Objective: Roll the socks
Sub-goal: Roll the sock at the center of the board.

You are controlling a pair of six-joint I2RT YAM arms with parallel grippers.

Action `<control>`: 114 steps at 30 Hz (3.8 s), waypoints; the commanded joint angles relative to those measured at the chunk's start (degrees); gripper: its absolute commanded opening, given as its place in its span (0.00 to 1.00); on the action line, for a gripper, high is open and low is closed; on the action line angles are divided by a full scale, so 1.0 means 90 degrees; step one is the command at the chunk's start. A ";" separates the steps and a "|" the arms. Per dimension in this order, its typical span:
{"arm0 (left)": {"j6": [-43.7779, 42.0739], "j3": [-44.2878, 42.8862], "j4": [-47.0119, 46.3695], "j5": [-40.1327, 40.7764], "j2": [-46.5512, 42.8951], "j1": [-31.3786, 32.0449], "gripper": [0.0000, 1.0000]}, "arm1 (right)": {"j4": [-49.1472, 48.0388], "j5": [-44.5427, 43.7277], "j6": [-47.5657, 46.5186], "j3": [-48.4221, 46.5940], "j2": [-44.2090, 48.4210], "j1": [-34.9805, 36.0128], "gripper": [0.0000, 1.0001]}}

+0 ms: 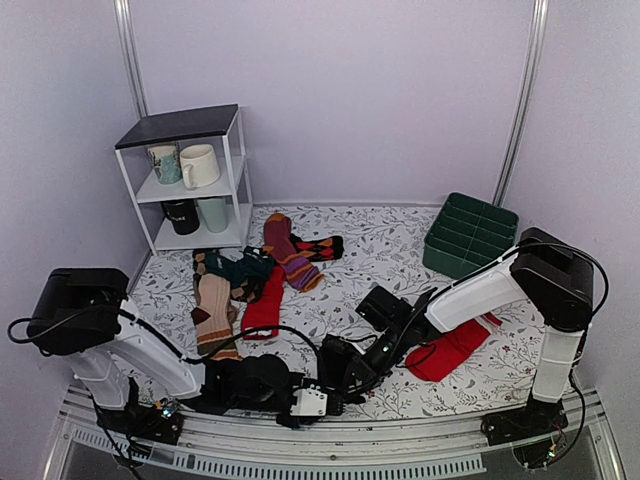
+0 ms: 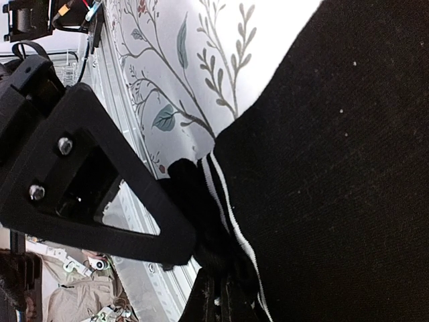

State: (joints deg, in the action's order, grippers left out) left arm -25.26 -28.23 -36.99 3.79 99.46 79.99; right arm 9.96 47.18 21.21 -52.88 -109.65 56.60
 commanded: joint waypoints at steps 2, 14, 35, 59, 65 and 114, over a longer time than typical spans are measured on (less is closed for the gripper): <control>0.0157 -0.0282 0.0257 0.0151 0.0233 -0.0021 0.40 | 0.0917 -0.0751 0.0082 0.0270 -0.0473 0.0017 0.00; 0.0598 -0.0420 0.1018 0.0165 0.0463 -0.0096 0.14 | 0.0832 -0.0721 0.0133 0.0349 -0.0482 0.0020 0.00; 0.0970 -0.0025 0.0780 0.0152 0.0149 -0.0096 0.15 | 0.0644 -0.0679 0.0201 0.0460 -0.0566 0.0018 0.00; 0.3812 -0.0144 0.2149 -0.1895 0.0131 -0.1066 0.00 | -0.3175 -0.1935 -0.0746 0.1391 0.1378 0.0016 0.26; 0.3939 -0.0259 0.2334 -0.2448 0.0371 -0.1269 0.00 | -0.4651 -0.2824 -0.1808 0.2701 0.2914 0.0507 0.33; 0.3793 -0.0328 0.2433 -0.3028 0.0609 -0.1514 0.00 | -0.2622 -0.5975 -0.4630 0.1737 0.1564 0.2119 0.39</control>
State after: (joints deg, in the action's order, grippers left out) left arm 9.26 -33.12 -26.24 -23.07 101.36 65.98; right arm -12.12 -4.14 -19.35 -37.45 -95.26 75.85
